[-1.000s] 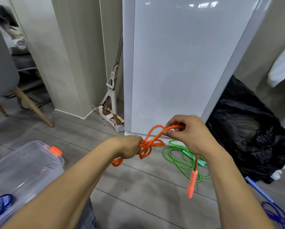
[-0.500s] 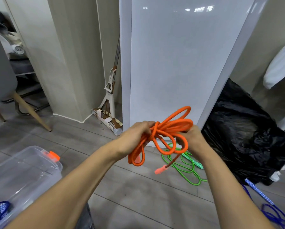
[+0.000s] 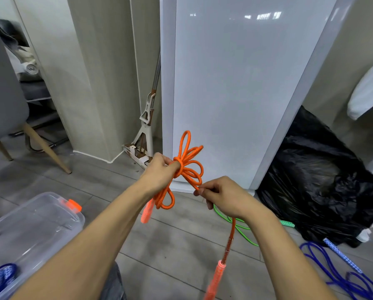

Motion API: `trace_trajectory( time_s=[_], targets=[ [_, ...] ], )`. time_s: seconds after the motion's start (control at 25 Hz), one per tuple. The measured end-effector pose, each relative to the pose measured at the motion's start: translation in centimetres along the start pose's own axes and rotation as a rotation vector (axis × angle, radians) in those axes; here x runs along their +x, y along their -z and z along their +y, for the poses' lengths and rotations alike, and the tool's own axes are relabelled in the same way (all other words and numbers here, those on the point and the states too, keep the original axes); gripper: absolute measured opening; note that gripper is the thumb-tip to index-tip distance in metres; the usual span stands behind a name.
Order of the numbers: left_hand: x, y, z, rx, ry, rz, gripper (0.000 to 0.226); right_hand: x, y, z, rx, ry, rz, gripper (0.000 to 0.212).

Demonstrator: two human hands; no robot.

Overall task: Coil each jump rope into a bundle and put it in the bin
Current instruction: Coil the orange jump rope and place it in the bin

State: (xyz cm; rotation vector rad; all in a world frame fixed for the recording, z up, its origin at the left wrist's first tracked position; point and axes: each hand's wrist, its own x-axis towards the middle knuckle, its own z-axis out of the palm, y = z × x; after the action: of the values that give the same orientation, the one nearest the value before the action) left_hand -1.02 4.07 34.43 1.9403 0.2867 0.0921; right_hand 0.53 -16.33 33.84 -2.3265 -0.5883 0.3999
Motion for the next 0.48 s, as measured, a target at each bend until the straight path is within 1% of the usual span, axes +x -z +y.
trace_trajectory(
  time_s=[0.08, 0.12, 0.2, 0.24, 0.28, 0.32, 0.36, 0.4, 0.48],
  targets=[
    [0.0, -0.3, -0.2, 0.063, -0.036, 0.064, 0.017, -0.4, 0.1, -0.8, -0.029, 0.042, -0.05, 0.024],
    [-0.1, -0.7, -0.4, 0.112, -0.093, 0.083, 0.014, -0.8, 0.1, -1.4, -0.031, 0.079, -0.095, 0.023],
    [0.3, -0.9, -1.4, 0.331, -0.279, 0.118, 0.012, -1.3, 0.1, -2.4, 0.047, 0.138, -0.196, 0.021],
    [0.6, -0.7, -1.8, 0.462, -0.366, 0.093, 0.013, -1.5, 0.3, -2.5, 0.118, 0.154, -0.222, 0.02],
    [0.9, -0.3, -2.0, 0.574, -0.412, 0.024, 0.015, -1.5, 0.8, -2.3, 0.178, 0.166, -0.187, 0.019],
    [0.8, 0.2, -1.9, 0.639, -0.419, -0.082, 0.016, -1.4, 1.4, -1.8, 0.218, 0.168, -0.086, 0.016],
    [0.6, 0.4, -1.6, 0.656, -0.405, -0.207, 0.016, -1.3, 2.0, -1.4, 0.236, 0.16, 0.044, 0.013],
    [0.2, 0.5, -1.2, 0.627, -0.382, -0.34, 0.015, -1.4, 2.5, -0.8, 0.256, 0.147, 0.16, 0.008],
    [-0.8, 0.3, -0.4, 0.443, -0.313, -0.605, 0.014, -1.5, 3.0, -0.2, 0.361, 0.136, 0.281, 0.003]
  ],
)
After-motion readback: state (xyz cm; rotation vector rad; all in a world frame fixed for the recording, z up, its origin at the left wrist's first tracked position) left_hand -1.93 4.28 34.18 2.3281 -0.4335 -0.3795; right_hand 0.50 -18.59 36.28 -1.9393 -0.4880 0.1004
